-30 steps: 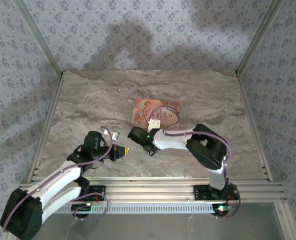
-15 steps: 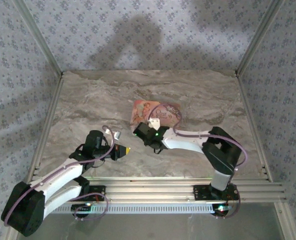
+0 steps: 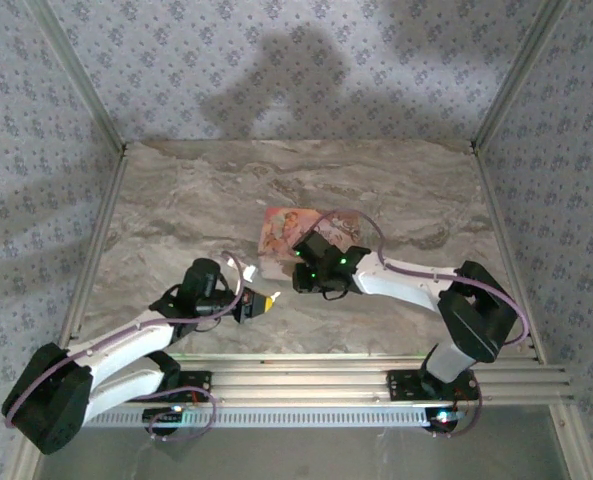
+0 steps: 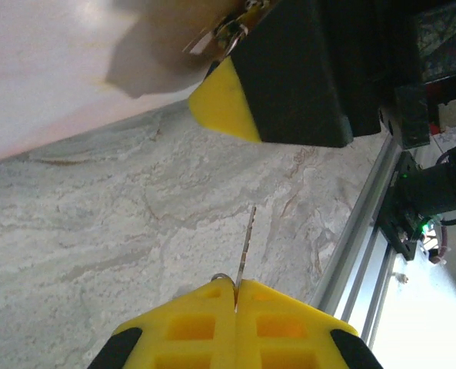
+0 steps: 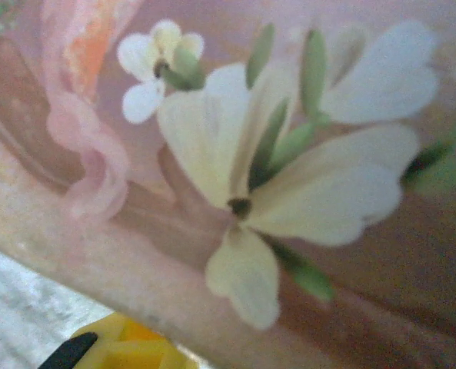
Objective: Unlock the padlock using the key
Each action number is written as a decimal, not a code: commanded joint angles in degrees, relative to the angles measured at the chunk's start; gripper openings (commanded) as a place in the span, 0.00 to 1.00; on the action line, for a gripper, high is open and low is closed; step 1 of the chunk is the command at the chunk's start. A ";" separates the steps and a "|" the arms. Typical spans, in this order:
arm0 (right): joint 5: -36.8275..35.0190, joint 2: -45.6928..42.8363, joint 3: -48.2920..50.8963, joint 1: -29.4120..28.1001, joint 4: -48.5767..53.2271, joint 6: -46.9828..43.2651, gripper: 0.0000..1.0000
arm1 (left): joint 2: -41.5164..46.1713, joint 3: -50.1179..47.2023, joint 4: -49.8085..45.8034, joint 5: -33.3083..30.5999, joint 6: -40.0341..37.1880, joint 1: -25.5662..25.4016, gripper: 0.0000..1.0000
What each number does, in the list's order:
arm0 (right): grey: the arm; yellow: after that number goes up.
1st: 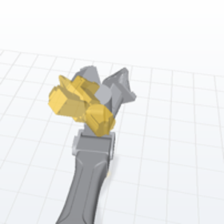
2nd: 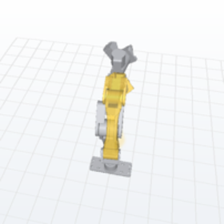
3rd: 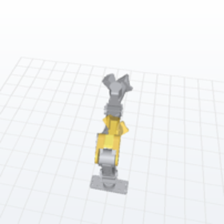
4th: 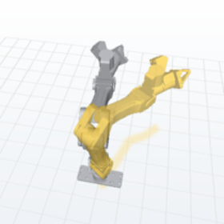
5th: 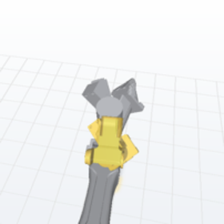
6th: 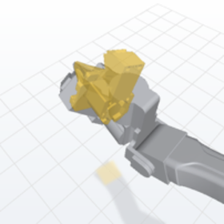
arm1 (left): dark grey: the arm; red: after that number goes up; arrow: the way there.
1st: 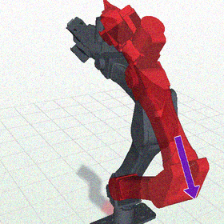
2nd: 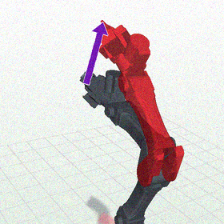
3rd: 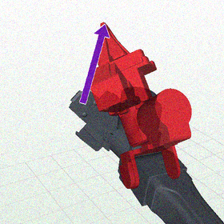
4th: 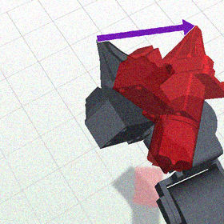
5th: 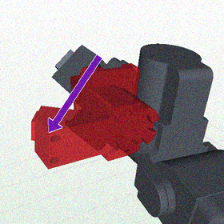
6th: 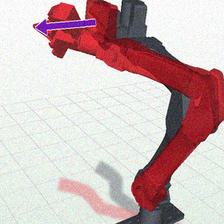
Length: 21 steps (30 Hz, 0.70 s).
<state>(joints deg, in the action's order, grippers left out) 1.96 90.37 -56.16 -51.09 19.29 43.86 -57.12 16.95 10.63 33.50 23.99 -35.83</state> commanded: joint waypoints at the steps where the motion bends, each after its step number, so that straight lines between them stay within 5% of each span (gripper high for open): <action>1: 9.89 -3.26 -0.97 1.44 -3.43 -1.28 0.00 | 0.26 1.74 2.17 -3.04 -0.46 -0.66 0.00; 21: 22.38 -8.66 2.61 5.92 -12.78 11.06 0.00 | -0.77 0.02 14.25 -7.74 -0.35 -3.60 0.00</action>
<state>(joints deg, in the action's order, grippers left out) 20.99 84.33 -53.01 -45.50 11.81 52.58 -57.08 16.97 20.88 26.04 24.45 -38.81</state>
